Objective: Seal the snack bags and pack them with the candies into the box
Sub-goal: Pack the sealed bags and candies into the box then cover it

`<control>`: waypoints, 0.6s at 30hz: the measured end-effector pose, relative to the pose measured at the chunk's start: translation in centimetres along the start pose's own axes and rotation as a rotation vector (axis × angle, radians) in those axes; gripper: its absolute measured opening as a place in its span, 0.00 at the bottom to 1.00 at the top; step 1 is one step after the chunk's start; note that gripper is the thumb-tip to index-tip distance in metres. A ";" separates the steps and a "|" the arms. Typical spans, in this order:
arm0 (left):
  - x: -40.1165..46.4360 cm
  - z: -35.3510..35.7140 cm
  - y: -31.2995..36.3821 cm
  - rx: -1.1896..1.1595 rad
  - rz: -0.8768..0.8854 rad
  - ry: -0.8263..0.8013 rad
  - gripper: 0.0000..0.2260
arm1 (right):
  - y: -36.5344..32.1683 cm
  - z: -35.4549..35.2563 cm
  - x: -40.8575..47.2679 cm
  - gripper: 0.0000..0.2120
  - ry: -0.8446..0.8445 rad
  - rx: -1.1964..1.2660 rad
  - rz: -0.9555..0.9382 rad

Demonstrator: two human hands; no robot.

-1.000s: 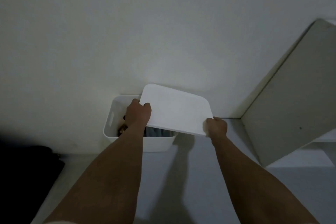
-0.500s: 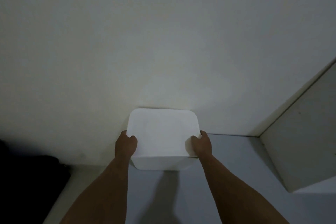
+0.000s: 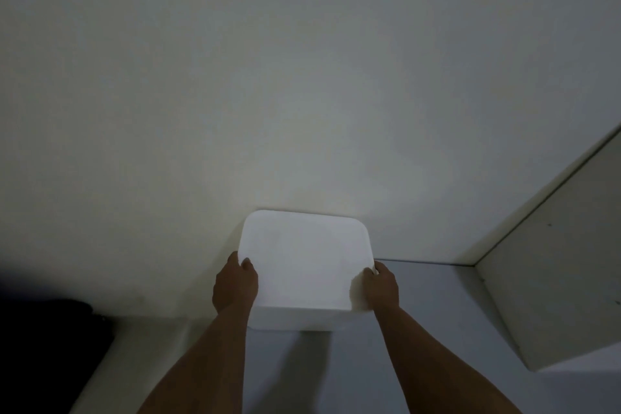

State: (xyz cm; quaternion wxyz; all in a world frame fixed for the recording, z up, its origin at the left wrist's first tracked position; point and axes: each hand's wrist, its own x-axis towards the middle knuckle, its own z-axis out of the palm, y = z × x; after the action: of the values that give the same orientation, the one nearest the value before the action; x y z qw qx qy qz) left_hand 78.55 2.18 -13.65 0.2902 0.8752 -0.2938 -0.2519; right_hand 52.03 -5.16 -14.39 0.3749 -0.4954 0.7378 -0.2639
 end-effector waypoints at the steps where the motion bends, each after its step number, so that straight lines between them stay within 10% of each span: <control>1: 0.3 0.0 -0.1 0.007 0.007 -0.001 0.21 | -0.1 -0.2 0.3 0.17 -0.007 -0.006 -0.001; 18: 4.9 1.5 0.3 -0.088 -0.078 0.009 0.23 | 0.7 0.9 3.9 0.16 0.021 0.239 0.086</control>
State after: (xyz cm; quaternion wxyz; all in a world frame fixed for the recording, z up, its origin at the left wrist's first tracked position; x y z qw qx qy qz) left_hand 80.92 -1.79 -15.82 0.3199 0.8734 -0.2469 -0.2719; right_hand 51.50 -8.60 -16.56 0.4343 -0.4123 0.7258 -0.3386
